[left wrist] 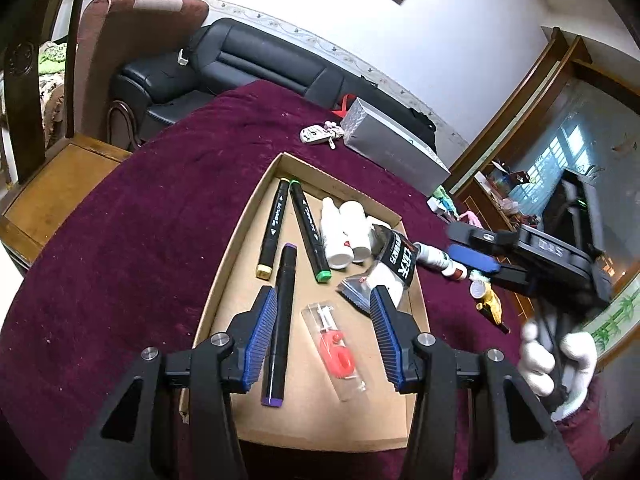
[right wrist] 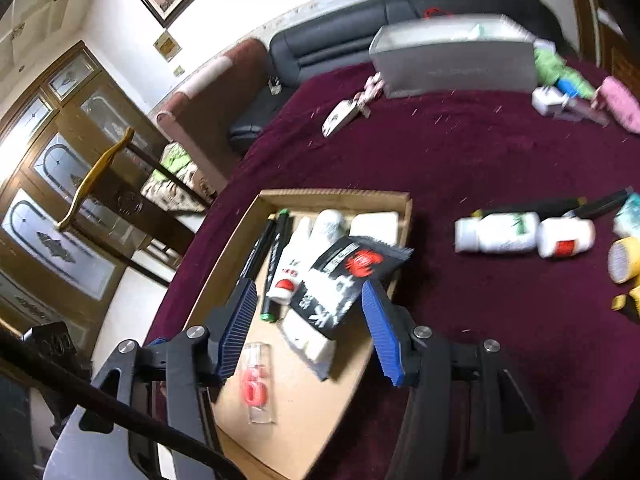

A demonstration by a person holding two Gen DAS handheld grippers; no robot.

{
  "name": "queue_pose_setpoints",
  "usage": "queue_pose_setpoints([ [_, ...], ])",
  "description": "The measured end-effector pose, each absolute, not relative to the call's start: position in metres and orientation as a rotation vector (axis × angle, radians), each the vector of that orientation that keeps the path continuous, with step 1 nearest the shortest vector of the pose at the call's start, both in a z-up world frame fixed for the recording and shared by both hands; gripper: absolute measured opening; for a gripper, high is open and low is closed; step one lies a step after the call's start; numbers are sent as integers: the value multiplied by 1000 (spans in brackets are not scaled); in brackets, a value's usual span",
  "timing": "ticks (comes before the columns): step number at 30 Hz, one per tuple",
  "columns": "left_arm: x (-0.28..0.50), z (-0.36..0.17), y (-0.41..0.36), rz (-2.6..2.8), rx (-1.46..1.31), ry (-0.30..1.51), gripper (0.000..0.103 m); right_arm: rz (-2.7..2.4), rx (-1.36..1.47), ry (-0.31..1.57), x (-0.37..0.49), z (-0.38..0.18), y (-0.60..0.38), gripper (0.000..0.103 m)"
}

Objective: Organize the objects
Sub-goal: 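Carry the marker and candle package into the cardboard box and open both grippers, then withdraw both grippers from the box back toward the items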

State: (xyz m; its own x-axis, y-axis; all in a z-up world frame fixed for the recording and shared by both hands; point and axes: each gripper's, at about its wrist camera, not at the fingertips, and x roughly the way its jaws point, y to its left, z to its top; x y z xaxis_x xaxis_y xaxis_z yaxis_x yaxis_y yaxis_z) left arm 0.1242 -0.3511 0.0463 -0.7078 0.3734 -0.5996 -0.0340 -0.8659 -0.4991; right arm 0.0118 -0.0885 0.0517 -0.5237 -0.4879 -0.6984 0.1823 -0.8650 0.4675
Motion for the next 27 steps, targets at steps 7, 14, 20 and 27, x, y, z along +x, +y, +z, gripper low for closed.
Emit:
queue_pose_setpoints([
  [7, 130, 47, -351, 2623, -1072, -687, 43, -2283, 1428, -578, -28, 2, -111, 56],
  [14, 130, 53, -343, 2609, -1067, -674, 43, -2162, 1479, -647, -22, -8, -109, 59],
  [20, 129, 59, -324, 2571, -1059, -661, 48, -2385, 1323, -516, 10, 41, -68, 59],
  [27, 112, 71, -275, 2404, -1069, -659, 48, -2883, 1014, -296, 70, 107, 12, 65],
])
